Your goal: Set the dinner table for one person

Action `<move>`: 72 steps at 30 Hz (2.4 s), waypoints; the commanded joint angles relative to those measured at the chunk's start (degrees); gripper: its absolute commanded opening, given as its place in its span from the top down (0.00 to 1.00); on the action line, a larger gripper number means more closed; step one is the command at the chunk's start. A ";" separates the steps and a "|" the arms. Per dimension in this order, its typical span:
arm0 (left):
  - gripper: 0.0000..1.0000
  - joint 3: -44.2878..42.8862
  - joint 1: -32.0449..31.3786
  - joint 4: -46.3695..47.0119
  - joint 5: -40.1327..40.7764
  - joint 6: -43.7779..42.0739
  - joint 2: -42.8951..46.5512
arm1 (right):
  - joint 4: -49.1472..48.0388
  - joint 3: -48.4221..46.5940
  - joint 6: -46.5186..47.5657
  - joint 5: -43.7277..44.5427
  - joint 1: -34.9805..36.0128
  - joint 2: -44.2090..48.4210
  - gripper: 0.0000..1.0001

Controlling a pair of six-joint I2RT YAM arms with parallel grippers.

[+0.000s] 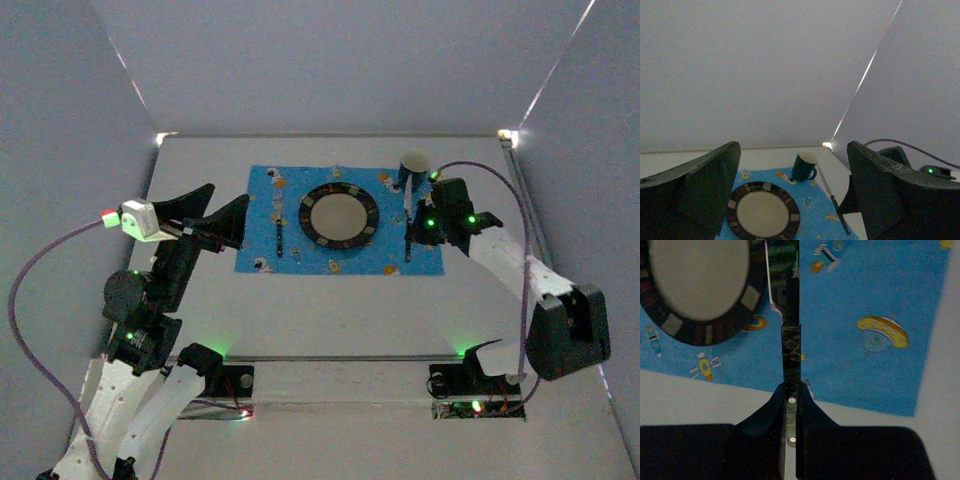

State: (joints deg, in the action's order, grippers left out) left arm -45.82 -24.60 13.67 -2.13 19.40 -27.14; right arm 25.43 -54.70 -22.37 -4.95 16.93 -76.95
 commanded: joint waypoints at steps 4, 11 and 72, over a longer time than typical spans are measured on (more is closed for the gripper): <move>0.01 0.21 0.69 2.68 0.28 -0.68 -1.43 | -3.72 -6.12 4.43 -4.37 0.74 -6.10 1.00; 0.01 0.21 0.87 2.68 0.37 -0.85 -2.04 | -3.72 -9.02 4.88 -2.01 0.74 -13.39 1.00; 0.01 -1.02 2.36 -0.92 7.32 -2.79 -7.14 | -5.13 -12.45 4.88 -5.07 0.74 23.40 0.00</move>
State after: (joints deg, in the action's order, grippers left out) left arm -45.71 -22.68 11.57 3.05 18.00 -34.41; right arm 22.61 -67.44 -19.16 -9.65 17.04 -62.37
